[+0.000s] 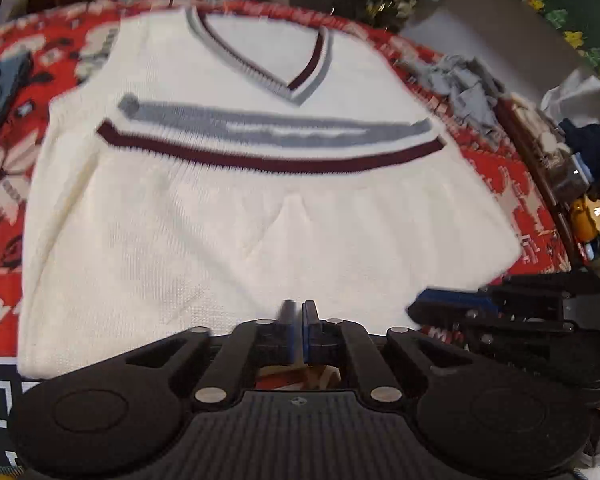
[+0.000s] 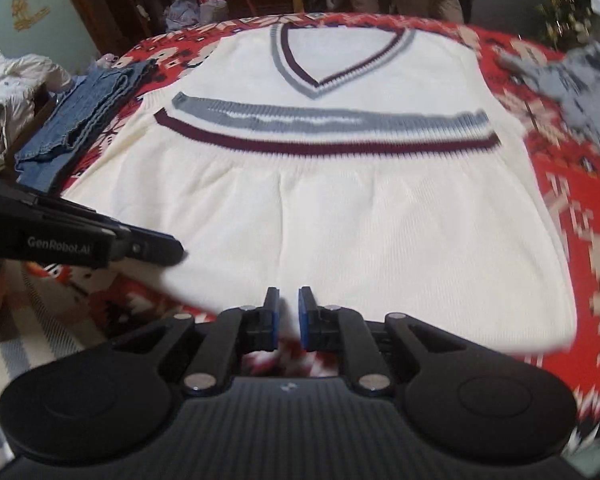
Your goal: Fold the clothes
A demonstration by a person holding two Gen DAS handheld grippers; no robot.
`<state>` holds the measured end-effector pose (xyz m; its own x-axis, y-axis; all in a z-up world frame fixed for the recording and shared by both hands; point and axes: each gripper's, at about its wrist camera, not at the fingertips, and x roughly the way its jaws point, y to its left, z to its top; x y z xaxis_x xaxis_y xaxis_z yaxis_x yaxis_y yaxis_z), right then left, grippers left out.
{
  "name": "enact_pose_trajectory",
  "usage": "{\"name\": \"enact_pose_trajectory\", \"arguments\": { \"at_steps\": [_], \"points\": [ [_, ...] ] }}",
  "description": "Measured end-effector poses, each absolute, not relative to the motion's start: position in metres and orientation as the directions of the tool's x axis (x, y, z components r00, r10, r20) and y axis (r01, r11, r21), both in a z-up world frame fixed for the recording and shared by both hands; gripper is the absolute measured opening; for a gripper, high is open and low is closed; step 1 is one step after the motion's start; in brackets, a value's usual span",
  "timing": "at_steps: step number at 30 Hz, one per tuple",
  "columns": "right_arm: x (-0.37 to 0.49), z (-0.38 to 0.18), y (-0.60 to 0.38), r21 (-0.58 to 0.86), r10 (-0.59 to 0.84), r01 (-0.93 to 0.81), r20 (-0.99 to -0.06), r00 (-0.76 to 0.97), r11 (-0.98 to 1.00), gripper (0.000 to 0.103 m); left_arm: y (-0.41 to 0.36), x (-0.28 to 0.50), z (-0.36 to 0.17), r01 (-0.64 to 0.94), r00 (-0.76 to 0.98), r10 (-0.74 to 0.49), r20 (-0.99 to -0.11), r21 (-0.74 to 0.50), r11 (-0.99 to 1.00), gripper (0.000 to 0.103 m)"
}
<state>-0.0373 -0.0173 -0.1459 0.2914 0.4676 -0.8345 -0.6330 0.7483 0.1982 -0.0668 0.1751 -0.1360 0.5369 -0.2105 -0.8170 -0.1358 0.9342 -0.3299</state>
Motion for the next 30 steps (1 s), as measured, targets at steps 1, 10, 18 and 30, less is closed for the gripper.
{"name": "enact_pose_trajectory", "arguments": {
  "at_steps": [1, 10, 18, 30],
  "points": [
    [-0.041, -0.143, -0.018, 0.198, 0.478, -0.639, -0.826, 0.299, 0.743, 0.011, 0.171, -0.067, -0.131, -0.111, 0.559, -0.218, -0.800, -0.332, 0.937, 0.005],
    [-0.058, -0.148, 0.008, 0.137, 0.481, -0.716, -0.823, 0.303, 0.685, 0.011, 0.168, -0.065, -0.152, -0.121, 0.466, -0.272, -0.842, -0.365, 0.923, 0.005],
    [-0.044, -0.126, -0.020, 0.196, 0.514, -0.655, -0.790, 0.336, 0.730, 0.011, 0.176, -0.070, -0.135, -0.181, 0.562, -0.116, -0.819, -0.259, 0.949, 0.008],
    [-0.024, -0.138, -0.061, 0.176, 0.410, -0.592, -0.866, 0.286, 0.786, 0.011, 0.199, -0.083, -0.145, -0.300, 0.470, -0.129, -0.873, -0.295, 0.907, 0.007]
  ]
}}
